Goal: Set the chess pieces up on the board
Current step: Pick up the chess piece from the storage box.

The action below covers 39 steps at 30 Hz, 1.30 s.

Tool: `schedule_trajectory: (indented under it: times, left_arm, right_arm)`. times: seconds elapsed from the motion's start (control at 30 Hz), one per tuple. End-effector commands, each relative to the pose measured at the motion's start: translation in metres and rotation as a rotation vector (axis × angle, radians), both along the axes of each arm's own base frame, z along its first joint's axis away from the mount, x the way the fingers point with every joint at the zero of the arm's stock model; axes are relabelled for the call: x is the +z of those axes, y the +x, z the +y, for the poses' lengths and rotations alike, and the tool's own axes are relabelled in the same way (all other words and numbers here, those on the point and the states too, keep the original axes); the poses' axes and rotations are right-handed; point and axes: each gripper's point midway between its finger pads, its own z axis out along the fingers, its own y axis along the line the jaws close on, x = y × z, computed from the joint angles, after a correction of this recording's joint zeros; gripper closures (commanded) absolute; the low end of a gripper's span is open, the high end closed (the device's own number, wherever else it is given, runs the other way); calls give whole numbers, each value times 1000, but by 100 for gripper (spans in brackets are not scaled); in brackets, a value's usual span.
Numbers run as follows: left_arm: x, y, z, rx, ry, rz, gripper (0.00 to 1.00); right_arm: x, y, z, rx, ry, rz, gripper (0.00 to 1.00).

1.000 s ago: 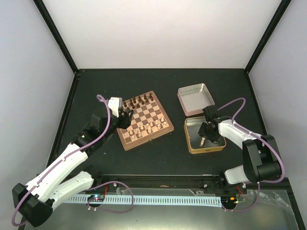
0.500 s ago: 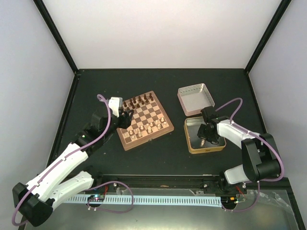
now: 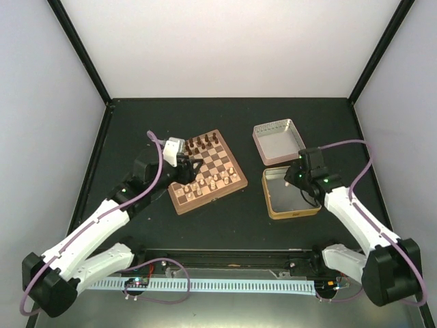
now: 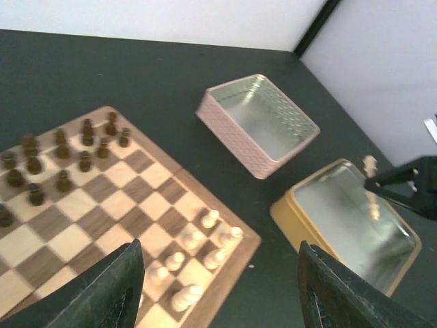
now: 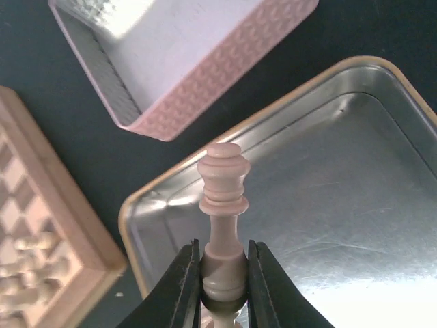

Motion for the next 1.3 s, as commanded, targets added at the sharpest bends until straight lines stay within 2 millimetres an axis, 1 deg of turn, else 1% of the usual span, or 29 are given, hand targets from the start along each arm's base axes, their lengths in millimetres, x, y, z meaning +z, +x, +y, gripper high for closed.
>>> schedule_trajectory:
  times: [0.0,0.1,0.2,0.3,0.4,0.43,0.5,0.57,0.63,0.73,0.83,0.9,0.97,1.03,1.1,1.27]
  left_arm:
    - [17,-11,-39,-213,-118,-16,37]
    - [20,-14,-62,-297,-177,-14,37]
    - [23,-17,-89,-369,-206,-35,35]
    - [20,-22,-121,-443,-217,-46,33]
    - [12,-28,-152,-511,-219,-46,31]
    - [4,-28,-163,-530,-217,-39,30]
    - [-3,-31,-181,-572,-220,-32,29]
    - [-13,-37,-199,-621,-211,-20,29]
    - [-20,-39,-213,-652,-199,-23,28]
    - [-29,-42,-228,-679,-182,-26,28]
    - [-30,-43,-240,-698,-178,-37,28]
    - [-34,-46,-249,-713,-165,-38,29]
    - [-43,-46,-254,-709,-140,-26,32]
    - [-50,-45,-258,-704,-134,-9,38]
    - [-54,-44,-261,-698,-127,3,45]
    - [-63,-42,-264,-684,-96,18,56]
  right_arm:
    - [33,5,10,-55,141,-108,88]
    - [45,-2,17,-126,284,-114,87]
    - [47,-11,27,-206,454,-70,87]
    - [47,-16,38,-254,614,-44,87]
    - [46,-20,45,-291,727,-14,88]
    - [46,-22,48,-296,755,0,88]
    - [46,-26,52,-307,801,31,88]
    - [46,-29,55,-329,862,55,88]
    - [45,-33,60,-336,921,82,88]
    - [41,-38,67,-335,977,127,88]
    - [40,-41,70,-334,995,156,88]
    - [41,-42,71,-333,1009,161,88]
    - [44,-41,72,-330,1026,158,88]
    - [45,-42,73,-330,1031,165,88]
    - [44,-43,73,-331,1030,168,88]
    - [41,-44,72,-338,1025,175,88]
